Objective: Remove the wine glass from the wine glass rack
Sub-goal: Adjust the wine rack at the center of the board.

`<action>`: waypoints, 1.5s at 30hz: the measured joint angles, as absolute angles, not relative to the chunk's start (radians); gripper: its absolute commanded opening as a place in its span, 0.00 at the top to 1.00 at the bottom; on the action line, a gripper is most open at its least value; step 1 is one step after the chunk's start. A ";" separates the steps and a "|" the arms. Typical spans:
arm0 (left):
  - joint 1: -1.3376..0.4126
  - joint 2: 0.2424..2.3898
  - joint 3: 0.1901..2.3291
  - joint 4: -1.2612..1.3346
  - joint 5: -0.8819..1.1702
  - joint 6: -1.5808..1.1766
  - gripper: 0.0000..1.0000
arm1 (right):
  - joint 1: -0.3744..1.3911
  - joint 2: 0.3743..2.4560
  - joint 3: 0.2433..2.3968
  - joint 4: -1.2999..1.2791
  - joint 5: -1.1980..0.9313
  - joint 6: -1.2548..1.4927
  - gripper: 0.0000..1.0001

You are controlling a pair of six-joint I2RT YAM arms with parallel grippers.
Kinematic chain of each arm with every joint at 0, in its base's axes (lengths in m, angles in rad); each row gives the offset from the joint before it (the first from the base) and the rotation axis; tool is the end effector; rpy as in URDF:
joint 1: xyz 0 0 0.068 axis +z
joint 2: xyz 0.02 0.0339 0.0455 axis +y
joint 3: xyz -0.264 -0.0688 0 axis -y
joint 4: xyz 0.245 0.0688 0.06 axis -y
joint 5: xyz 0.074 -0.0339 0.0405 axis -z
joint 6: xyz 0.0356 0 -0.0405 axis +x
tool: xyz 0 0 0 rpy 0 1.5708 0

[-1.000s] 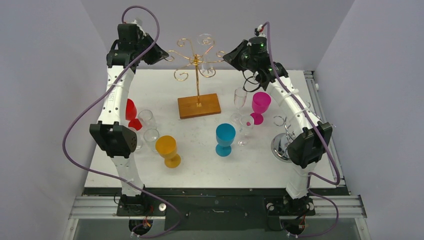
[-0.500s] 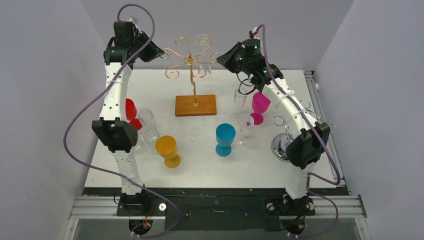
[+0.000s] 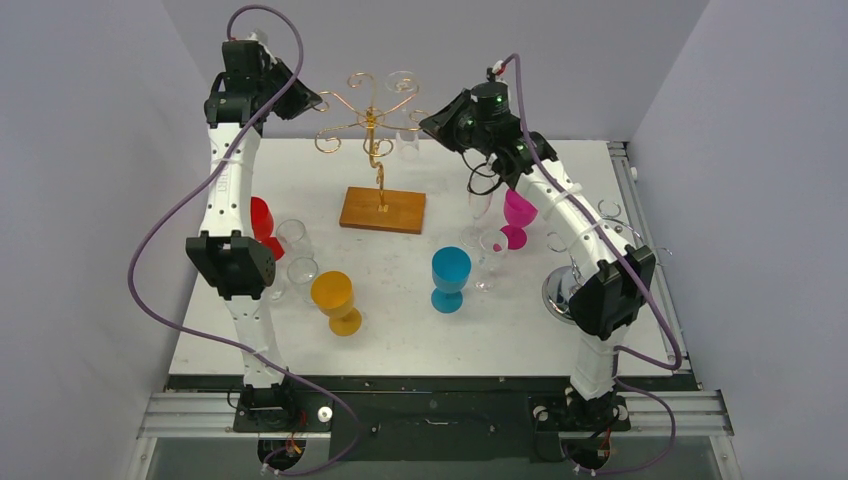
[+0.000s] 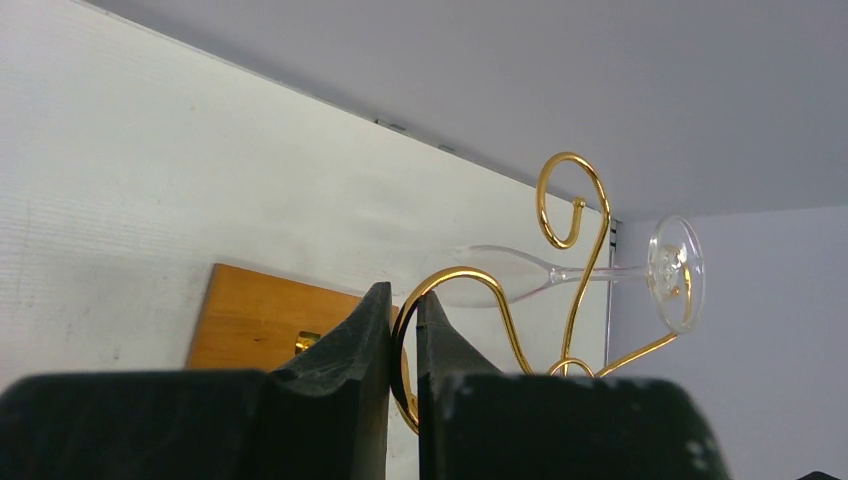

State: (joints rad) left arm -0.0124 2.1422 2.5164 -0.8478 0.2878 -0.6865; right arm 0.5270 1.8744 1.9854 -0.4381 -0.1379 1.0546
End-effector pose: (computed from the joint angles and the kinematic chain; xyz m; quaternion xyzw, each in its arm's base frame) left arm 0.4650 -0.0159 0.4316 -0.2087 0.8217 -0.2917 0.4430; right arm 0.3772 0.2251 0.4171 0.1727 0.7933 0.4525 0.3689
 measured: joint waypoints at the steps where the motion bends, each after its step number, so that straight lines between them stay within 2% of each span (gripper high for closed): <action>1: -0.011 2.144 2.516 -0.844 0.286 -0.686 1.00 | 0.532 1.874 1.985 -0.438 -0.138 1.060 1.00; 27: -0.027 2.198 2.537 -0.732 0.239 -0.690 1.00 | 0.671 1.849 1.986 -0.486 -0.191 1.120 1.00; 35: -0.133 2.183 2.547 -0.649 0.315 -0.735 1.00 | 0.730 1.838 1.986 -0.348 -0.255 1.132 1.00; 45: -0.131 2.102 2.396 -0.561 0.348 -0.748 1.00 | 0.727 1.829 1.985 -0.322 -0.260 1.129 1.00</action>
